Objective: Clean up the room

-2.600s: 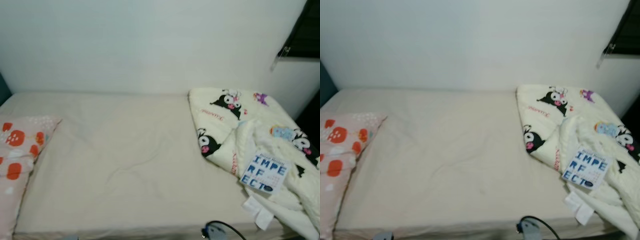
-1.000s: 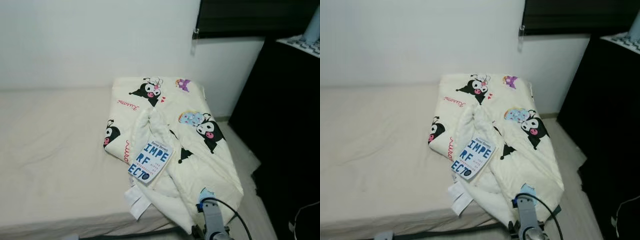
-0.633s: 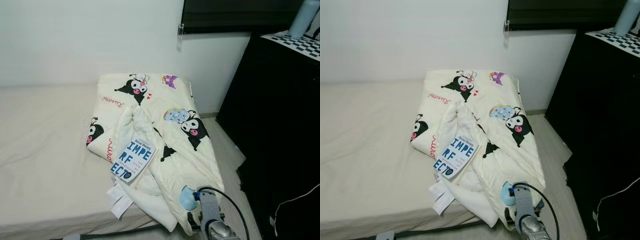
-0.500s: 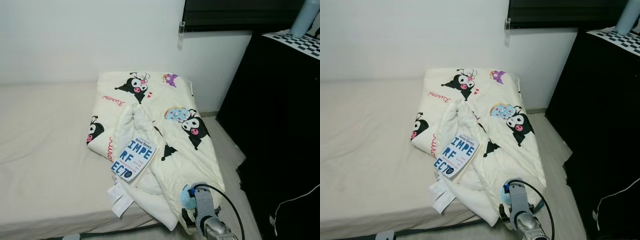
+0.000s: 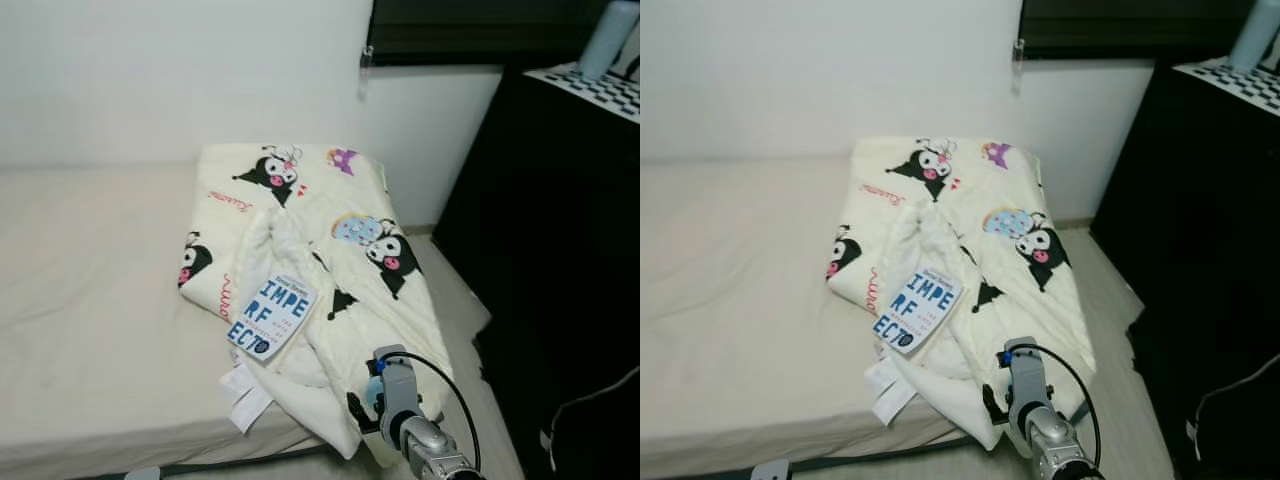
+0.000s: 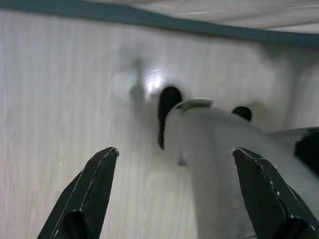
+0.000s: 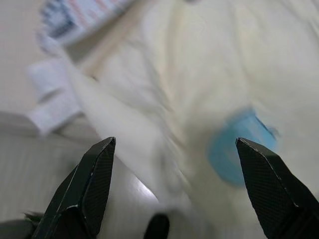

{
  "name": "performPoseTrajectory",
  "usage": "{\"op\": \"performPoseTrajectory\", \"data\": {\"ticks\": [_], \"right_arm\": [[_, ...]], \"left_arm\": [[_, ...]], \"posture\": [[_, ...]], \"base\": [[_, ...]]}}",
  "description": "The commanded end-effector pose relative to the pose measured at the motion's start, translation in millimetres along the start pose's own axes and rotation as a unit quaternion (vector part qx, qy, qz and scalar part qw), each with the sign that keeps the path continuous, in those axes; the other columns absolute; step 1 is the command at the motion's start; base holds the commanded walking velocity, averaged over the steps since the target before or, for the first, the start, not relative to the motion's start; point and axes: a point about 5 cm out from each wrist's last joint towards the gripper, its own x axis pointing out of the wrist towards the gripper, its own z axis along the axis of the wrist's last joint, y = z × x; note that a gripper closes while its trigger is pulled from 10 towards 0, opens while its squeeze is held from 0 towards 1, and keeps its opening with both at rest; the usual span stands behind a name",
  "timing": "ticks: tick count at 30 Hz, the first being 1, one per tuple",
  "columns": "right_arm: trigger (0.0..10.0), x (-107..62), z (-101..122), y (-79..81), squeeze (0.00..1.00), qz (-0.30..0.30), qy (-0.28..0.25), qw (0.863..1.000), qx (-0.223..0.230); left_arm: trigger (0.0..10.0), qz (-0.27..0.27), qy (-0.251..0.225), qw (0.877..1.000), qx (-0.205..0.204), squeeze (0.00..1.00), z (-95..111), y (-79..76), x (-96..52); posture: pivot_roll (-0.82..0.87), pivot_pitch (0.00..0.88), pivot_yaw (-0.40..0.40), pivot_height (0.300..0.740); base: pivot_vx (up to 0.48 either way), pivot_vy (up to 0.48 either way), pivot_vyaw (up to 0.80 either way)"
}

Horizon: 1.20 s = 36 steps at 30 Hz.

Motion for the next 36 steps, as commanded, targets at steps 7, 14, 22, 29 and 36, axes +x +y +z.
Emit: {"op": "performPoseTrajectory", "data": {"ticks": [7,14,22,29,36], "right_arm": [[10.0,1.9,15,-8.8,0.00,-0.017,-0.031,0.999,0.026],[10.0,2.6,28,-17.9,0.00,-0.030,-0.052,0.998,0.030],[10.0,3.4,36,-22.3,0.00,-0.038,-0.067,0.996,0.033],[10.0,4.0,38,-30.4,0.00,-0.087,-0.047,0.994,0.037],[10.0,3.4,37,-33.3,0.00,-0.099,-0.045,0.993,0.039]], "left_arm": [[10.0,0.004,0.013,1.000,0.000,0.00,-9,4.9,-2.5],[10.0,0.000,0.011,1.000,0.005,0.00,-8,4.2,-2.3],[10.0,-0.007,0.008,1.000,0.010,0.00,-5,2.8,-1.7],[10.0,-0.003,0.011,1.000,0.010,0.00,-7,2.7,-1.8],[10.0,-0.003,0.007,1.000,0.002,0.00,-4,2.1,-1.2]], "posture": [[-0.07,0.080,-0.036,0.740],[-0.08,0.079,-0.035,0.740],[-0.08,0.077,-0.035,0.740],[-0.08,0.077,-0.034,0.740],[-0.08,0.078,-0.034,0.740]], "base": [[0.000,0.000,0.71],[0.000,0.000,0.73],[0.000,-0.084,0.73],[0.000,-0.414,0.16],[0.000,-0.044,0.00]]}}
